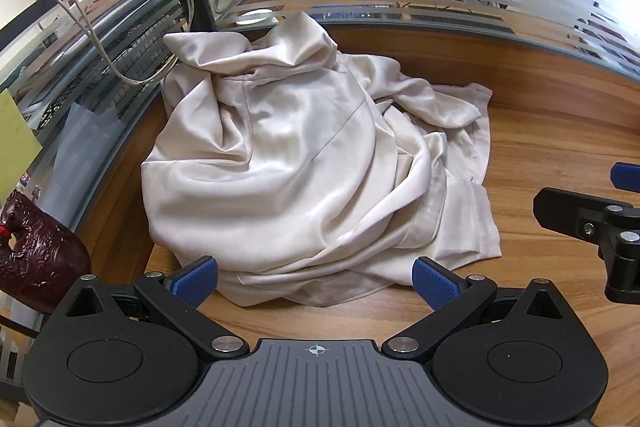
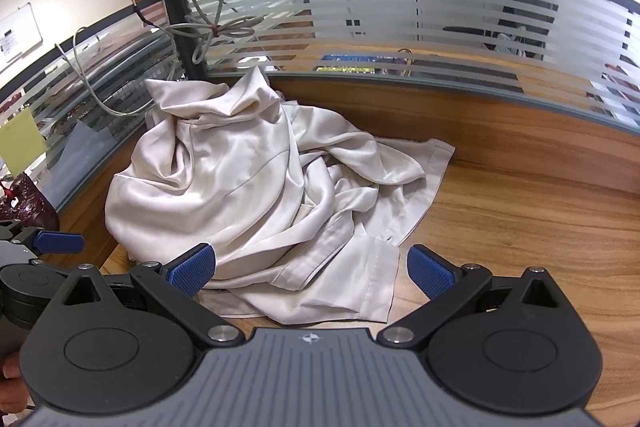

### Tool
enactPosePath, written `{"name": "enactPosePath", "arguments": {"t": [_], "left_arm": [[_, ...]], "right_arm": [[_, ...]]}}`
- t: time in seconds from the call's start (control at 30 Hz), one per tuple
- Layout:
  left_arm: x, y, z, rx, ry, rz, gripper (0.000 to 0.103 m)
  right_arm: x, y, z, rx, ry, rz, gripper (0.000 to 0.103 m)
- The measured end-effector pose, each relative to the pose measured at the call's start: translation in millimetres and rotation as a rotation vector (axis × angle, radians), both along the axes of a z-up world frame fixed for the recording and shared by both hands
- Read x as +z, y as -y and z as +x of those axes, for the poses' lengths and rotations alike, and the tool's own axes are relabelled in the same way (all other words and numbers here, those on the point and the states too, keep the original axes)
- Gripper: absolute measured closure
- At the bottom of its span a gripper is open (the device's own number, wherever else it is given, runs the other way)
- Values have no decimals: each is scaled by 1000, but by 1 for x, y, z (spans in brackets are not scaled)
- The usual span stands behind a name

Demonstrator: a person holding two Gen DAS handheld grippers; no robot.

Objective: Fold clothes
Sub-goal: 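Approach the crumpled cream shirt pile with both tools open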

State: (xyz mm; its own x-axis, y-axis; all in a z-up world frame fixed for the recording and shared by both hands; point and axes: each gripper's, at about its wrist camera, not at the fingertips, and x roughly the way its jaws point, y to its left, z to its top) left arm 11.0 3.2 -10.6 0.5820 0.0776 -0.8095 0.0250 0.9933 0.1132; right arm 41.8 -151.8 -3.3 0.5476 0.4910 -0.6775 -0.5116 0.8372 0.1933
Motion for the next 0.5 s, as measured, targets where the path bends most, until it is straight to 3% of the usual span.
{"name": "enactPosePath", "arguments": {"t": [0.5], "left_arm": [[-2, 4, 1, -11, -13, 14, 0]], "right_arm": [[0, -4, 2, 7, -4, -15, 0]]}}
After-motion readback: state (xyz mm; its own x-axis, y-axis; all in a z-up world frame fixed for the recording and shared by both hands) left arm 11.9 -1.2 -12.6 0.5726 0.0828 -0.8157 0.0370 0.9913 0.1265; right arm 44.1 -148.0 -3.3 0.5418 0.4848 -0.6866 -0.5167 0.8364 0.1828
